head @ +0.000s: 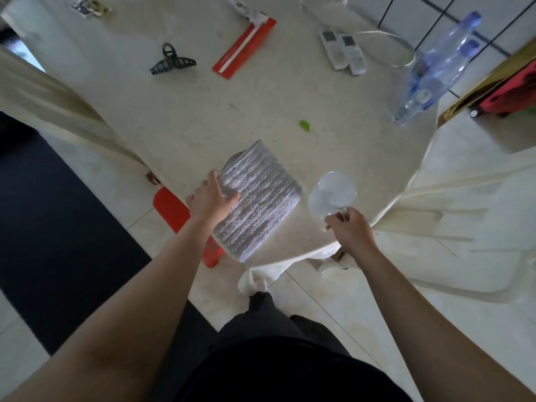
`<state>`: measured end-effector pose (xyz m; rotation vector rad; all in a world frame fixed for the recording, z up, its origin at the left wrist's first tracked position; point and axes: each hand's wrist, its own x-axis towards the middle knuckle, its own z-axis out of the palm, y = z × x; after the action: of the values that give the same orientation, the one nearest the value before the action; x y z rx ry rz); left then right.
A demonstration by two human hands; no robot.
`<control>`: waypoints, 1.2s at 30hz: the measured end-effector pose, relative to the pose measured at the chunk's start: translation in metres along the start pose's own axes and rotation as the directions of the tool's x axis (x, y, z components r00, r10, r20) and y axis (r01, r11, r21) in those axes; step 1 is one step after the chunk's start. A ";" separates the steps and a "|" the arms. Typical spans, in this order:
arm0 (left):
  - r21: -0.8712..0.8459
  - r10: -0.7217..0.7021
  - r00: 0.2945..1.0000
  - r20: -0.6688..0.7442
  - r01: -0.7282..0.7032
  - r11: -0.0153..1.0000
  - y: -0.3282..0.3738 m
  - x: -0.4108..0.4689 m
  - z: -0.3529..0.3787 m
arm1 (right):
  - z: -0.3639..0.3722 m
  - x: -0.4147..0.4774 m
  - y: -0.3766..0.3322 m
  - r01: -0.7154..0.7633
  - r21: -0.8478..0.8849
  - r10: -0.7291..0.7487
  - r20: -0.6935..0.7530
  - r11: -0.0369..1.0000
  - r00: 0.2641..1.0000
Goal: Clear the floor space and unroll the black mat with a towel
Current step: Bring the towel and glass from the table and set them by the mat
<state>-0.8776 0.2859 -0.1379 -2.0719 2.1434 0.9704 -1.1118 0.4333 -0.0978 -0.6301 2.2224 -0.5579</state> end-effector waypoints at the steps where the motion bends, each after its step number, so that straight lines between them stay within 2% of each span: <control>1: -0.020 -0.008 1.000 0.019 0.009 1.000 0.001 0.002 0.002 | 0.000 0.003 -0.001 -0.029 0.057 0.027 0.030 0.998 0.999; 4: -0.063 -0.041 0.997 0.059 0.045 0.997 0.004 0.003 0.005 | 0.002 0.006 -0.003 -0.145 0.272 0.099 0.174 0.951 0.980; 6: -0.131 -0.069 0.992 0.107 0.082 0.988 0.006 0.005 0.006 | 0.005 0.007 -0.003 -0.184 0.351 0.113 0.213 0.918 0.971; 9: -0.239 -0.098 0.973 0.207 0.148 0.960 0.006 0.006 0.003 | 0.010 0.009 0.000 -0.177 0.388 0.111 0.187 0.905 0.976; 13: -0.366 -0.040 0.951 0.307 0.157 0.917 0.009 0.002 0.004 | 0.011 0.009 0.006 -0.153 0.408 0.106 0.135 0.900 0.985; 16: -0.511 -0.004 0.960 0.280 0.152 0.846 0.010 -0.010 0.010 | 0.009 -0.001 0.011 -0.139 0.397 0.103 0.111 0.907 0.988; 20: -0.621 0.009 0.972 0.237 0.144 0.770 0.009 -0.049 0.022 | 0.003 -0.026 0.028 -0.099 0.376 0.072 0.086 0.921 0.994; 24: -0.782 -0.053 0.974 0.221 0.209 0.588 0.008 -0.098 0.032 | -0.007 -0.060 0.050 -0.030 0.330 0.011 0.061 0.943 0.998; 27: -0.835 -0.104 0.975 0.194 0.220 0.504 0.005 -0.143 0.049 | -0.012 -0.090 0.078 0.022 0.283 -0.043 0.070 0.959 0.997; 31: -0.858 -0.079 0.986 0.148 0.168 0.486 0.000 -0.203 0.077 | -0.017 -0.126 0.122 0.090 0.219 -0.115 0.105 0.972 0.988; 36: -0.827 -0.002 0.994 0.112 0.095 0.554 -0.025 -0.277 0.110 | -0.015 -0.165 0.192 0.074 0.151 -0.098 0.154 0.986 0.983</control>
<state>-0.8646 0.5842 -0.1222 -2.2416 1.6710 2.3947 -1.0744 0.6844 -0.1072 -0.6738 1.9914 -0.6817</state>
